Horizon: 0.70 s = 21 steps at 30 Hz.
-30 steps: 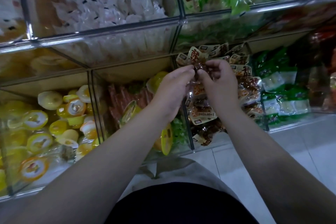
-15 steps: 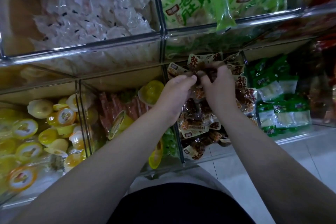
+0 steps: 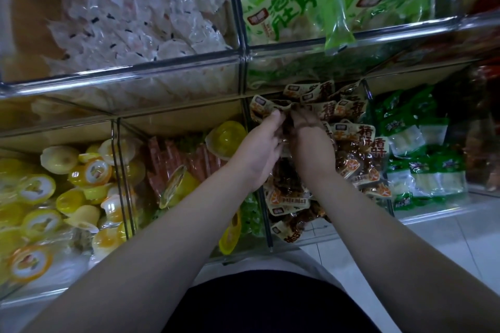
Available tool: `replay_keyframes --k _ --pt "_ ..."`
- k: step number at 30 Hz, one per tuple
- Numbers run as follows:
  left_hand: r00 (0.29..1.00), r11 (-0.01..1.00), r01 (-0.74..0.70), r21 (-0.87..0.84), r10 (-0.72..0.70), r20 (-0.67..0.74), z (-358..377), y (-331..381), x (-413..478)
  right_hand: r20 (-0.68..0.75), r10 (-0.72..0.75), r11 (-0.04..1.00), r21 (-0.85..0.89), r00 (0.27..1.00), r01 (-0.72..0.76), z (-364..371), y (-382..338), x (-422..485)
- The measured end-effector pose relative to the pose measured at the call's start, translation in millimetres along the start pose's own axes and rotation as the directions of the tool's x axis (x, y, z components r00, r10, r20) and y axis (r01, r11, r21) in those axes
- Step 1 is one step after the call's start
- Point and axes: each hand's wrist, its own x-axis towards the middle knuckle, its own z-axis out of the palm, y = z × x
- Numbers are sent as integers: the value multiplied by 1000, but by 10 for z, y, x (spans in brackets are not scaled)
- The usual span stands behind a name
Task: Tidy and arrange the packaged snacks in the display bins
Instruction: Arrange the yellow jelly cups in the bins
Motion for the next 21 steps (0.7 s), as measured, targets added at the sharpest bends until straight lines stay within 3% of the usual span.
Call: replay_keyframes --k 4,9,16,21 --pt "999 998 -24 -55 23 -29 -76 -11 -35 -27 42 988 147 999 -37 -66 12 21" --pt "992 983 -122 -141 116 -49 -201 -33 -104 -218 85 896 443 972 21 -271 -222 -152" --pt "978 964 -209 -164 205 -42 -330 13 -439 -16 277 499 857 961 -130 -379 -746 -343" --pt "968 953 -247 -177 232 -99 -566 31 -642 76 228 372 915 971 -158 -365 -1044 -487"
